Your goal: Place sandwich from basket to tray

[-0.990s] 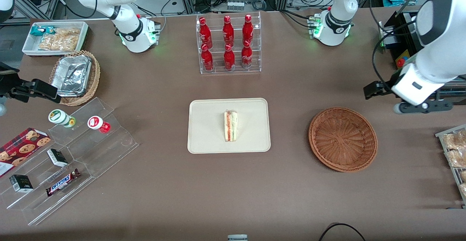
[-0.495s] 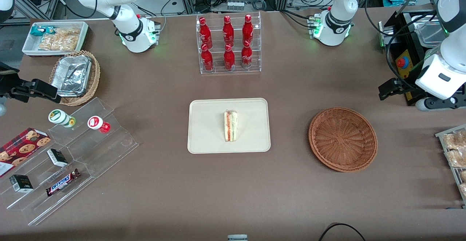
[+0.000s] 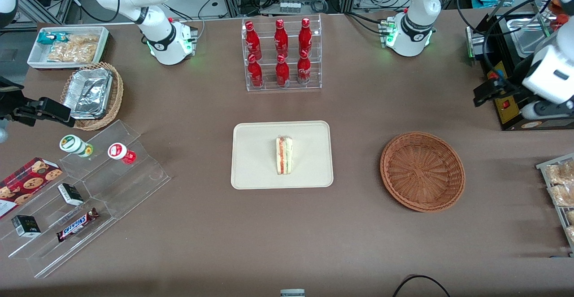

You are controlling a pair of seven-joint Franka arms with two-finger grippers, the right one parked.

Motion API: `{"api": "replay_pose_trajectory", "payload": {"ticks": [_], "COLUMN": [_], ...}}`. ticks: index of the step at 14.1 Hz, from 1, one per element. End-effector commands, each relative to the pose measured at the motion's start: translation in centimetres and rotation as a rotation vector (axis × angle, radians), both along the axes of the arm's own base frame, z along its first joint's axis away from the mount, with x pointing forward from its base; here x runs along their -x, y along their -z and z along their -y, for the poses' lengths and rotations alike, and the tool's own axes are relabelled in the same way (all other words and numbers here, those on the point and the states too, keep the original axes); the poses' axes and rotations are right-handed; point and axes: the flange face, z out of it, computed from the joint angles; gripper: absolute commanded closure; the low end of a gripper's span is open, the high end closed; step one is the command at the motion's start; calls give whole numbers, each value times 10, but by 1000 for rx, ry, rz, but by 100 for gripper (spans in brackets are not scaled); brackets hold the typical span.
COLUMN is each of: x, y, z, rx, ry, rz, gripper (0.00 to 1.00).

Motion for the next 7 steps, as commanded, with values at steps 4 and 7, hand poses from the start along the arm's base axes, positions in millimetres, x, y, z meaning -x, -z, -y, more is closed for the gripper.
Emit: {"api": "replay_pose_trajectory", "payload": {"ticks": [4,7], "x": [5,2], "y": [-7,-7], "z": [-5,-4], "rx": [7,7], "ry": [0,1], "rz": [25,27], "gripper": [0,0]}}
